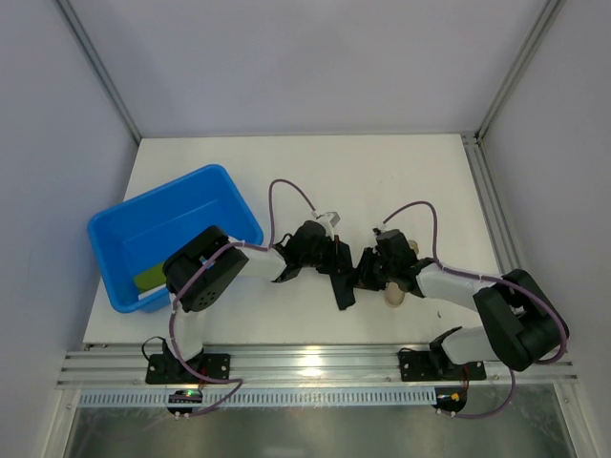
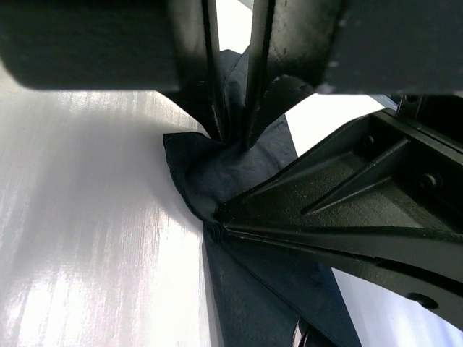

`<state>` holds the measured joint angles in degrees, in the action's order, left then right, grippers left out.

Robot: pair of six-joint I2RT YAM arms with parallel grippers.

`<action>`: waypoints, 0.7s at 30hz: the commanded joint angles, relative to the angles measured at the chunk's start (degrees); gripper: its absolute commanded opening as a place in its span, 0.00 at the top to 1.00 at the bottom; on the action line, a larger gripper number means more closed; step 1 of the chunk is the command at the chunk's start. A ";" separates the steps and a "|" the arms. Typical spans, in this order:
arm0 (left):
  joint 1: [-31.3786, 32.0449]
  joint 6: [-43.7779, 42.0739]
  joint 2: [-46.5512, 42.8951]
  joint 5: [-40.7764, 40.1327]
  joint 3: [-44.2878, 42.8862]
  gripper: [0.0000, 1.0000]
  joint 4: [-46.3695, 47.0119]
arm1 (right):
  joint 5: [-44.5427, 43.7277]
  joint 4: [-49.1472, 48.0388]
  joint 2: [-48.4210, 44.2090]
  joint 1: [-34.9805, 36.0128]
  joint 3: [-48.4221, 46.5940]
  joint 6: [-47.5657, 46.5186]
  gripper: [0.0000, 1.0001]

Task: Place the utensils on the paper napkin and roll it up
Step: Roll the napkin at the center of the board.

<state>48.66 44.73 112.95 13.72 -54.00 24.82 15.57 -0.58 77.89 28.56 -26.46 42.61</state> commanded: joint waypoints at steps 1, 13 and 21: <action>-0.06 -2.45 1.40 -2.20 1.26 1.00 -9.70 | -5.38 1.72 2.88 0.45 1.23 0.10 0.81; -0.06 -5.09 -1.85 -4.05 -0.05 1.00 -13.91 | -2.22 1.02 0.34 0.45 1.50 -0.77 0.96; -0.06 -6.14 -9.48 -8.52 -1.38 0.87 -18.14 | 1.30 -0.91 1.13 0.45 0.35 -0.86 0.97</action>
<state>48.75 41.23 108.18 9.93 -54.76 14.15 17.17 -2.35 78.37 28.82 -26.22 43.38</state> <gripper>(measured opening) 0.105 0.046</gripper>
